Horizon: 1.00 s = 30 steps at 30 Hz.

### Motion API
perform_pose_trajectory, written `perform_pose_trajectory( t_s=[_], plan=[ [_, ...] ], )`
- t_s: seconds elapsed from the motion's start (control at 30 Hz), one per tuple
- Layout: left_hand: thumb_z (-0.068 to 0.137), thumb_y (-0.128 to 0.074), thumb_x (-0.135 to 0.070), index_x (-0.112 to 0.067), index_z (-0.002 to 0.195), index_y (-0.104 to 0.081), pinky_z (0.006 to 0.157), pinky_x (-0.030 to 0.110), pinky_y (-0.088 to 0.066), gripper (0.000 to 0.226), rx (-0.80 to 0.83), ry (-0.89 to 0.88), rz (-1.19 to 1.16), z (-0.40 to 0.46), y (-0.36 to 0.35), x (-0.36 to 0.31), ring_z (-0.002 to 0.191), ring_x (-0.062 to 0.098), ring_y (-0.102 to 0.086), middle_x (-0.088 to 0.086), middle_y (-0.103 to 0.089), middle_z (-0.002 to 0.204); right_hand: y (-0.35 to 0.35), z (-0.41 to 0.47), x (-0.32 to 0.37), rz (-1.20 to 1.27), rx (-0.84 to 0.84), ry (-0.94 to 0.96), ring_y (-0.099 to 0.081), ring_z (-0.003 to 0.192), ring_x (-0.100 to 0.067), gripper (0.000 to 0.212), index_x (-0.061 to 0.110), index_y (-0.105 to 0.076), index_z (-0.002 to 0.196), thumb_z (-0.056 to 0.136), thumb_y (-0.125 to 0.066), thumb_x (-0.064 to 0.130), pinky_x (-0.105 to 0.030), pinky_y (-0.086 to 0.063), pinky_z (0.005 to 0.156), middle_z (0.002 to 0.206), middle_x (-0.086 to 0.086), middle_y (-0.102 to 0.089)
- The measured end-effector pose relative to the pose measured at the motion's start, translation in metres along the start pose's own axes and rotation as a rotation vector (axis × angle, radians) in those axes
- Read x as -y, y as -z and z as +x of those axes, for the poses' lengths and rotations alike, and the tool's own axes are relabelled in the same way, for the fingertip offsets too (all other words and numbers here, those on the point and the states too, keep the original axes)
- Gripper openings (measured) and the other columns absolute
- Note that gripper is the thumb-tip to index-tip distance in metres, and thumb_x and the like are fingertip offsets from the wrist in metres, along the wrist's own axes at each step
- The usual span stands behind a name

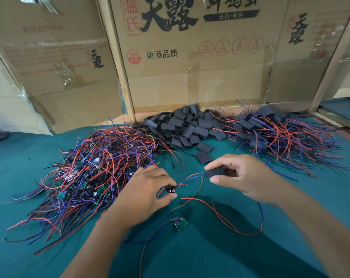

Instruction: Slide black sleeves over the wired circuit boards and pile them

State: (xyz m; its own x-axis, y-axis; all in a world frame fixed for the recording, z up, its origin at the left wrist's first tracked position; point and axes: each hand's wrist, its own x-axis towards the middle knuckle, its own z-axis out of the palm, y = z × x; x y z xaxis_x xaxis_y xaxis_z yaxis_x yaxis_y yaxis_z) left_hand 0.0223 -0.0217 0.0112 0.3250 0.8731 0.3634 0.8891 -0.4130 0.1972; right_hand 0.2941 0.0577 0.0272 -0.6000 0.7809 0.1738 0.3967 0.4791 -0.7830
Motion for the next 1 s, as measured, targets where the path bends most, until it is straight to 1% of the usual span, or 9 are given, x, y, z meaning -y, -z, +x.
perform_pose_trajectory(
  t_s=[0.13,0.3,0.37,0.47,0.6,0.67,0.8,0.93,1.0],
  plan=[
    [0.091,-0.068,-0.043,-0.025,0.105,-0.072,0.086,0.026,-0.031,0.023,0.009,-0.016,0.005,0.001,0.000,-0.002,0.096,0.011,-0.049,-0.013,-0.064,0.102,-0.003,-0.002,0.003,-0.373,0.028,0.084,-0.056,0.087,0.000,0.026,0.032,-0.069,0.119,0.096,-0.059,0.040,-0.013,-0.040,0.076,0.094,0.012,-0.065],
    [0.089,-0.071,-0.042,-0.026,0.101,-0.073,0.080,0.021,-0.023,0.020,0.010,-0.039,0.025,0.002,-0.002,-0.007,0.089,0.010,-0.048,-0.013,-0.064,0.096,-0.007,-0.003,0.007,-0.671,0.135,0.069,-0.051,0.099,-0.011,0.031,0.032,-0.060,0.125,0.103,-0.040,0.042,-0.034,-0.033,0.093,0.102,0.008,-0.060],
    [0.089,-0.071,-0.041,-0.025,0.100,-0.073,0.079,0.021,-0.022,0.019,0.008,-0.041,0.029,0.002,-0.003,-0.009,0.088,0.010,-0.048,-0.012,-0.064,0.095,-0.008,-0.004,0.007,-0.736,0.144,0.067,-0.048,0.095,-0.011,0.028,0.030,-0.059,0.120,0.105,-0.037,0.040,-0.035,-0.029,0.091,0.098,0.009,-0.058],
    [0.089,-0.071,-0.042,-0.026,0.101,-0.072,0.079,0.019,-0.022,0.020,0.011,-0.048,0.033,0.003,-0.005,-0.010,0.088,0.007,-0.045,-0.013,-0.063,0.095,-0.011,-0.004,0.009,-0.678,0.113,0.069,-0.048,0.090,-0.012,0.026,0.030,-0.060,0.118,0.105,-0.039,0.035,-0.029,-0.025,0.078,0.096,0.008,-0.058],
    [0.088,-0.071,-0.042,-0.027,0.101,-0.072,0.080,0.021,-0.026,0.020,0.010,-0.067,0.042,0.003,-0.006,-0.011,0.091,0.011,-0.051,-0.013,-0.064,0.096,-0.018,-0.005,0.012,-0.577,0.057,0.082,-0.055,0.097,-0.010,0.025,0.031,-0.057,0.125,0.104,-0.044,0.035,-0.028,-0.035,0.082,0.107,0.012,-0.065],
    [0.088,-0.071,-0.042,-0.027,0.101,-0.072,0.080,0.021,-0.026,0.020,-0.001,-0.083,0.042,0.004,-0.007,-0.012,0.090,0.011,-0.051,-0.013,-0.064,0.097,-0.020,-0.006,0.014,-0.475,0.051,0.079,-0.053,0.085,-0.005,0.019,0.035,-0.051,0.120,0.102,-0.047,0.036,-0.030,-0.039,0.076,0.097,0.017,-0.064],
    [0.087,-0.071,-0.042,-0.024,0.100,-0.071,0.079,0.025,-0.031,0.022,-0.037,-0.123,0.026,0.005,-0.010,-0.016,0.086,0.011,-0.049,-0.011,-0.065,0.095,-0.024,-0.007,0.018,-0.372,0.057,0.099,-0.052,0.072,-0.013,0.007,0.032,-0.044,0.103,0.101,-0.051,0.033,-0.038,-0.046,0.071,0.081,0.008,-0.062],
    [0.088,-0.073,-0.034,-0.019,0.104,-0.068,0.083,0.018,-0.033,0.022,-0.062,-0.140,-0.062,0.007,-0.013,-0.019,0.086,0.010,-0.046,-0.008,-0.063,0.094,-0.028,-0.005,0.020,-0.291,0.011,0.123,-0.058,0.070,0.004,0.006,0.029,-0.060,0.097,0.098,-0.059,0.023,-0.012,-0.038,0.062,0.072,0.031,-0.060],
    [0.088,-0.072,-0.030,-0.019,0.103,-0.064,0.081,0.010,-0.031,0.020,-0.073,-0.123,-0.122,0.006,-0.012,-0.020,0.085,0.001,-0.042,-0.015,-0.058,0.093,-0.029,-0.005,0.019,-0.270,0.027,0.117,-0.057,0.066,0.006,0.007,0.027,-0.066,0.101,0.096,-0.062,0.023,-0.009,-0.036,0.061,0.071,0.035,-0.060]
  ],
)
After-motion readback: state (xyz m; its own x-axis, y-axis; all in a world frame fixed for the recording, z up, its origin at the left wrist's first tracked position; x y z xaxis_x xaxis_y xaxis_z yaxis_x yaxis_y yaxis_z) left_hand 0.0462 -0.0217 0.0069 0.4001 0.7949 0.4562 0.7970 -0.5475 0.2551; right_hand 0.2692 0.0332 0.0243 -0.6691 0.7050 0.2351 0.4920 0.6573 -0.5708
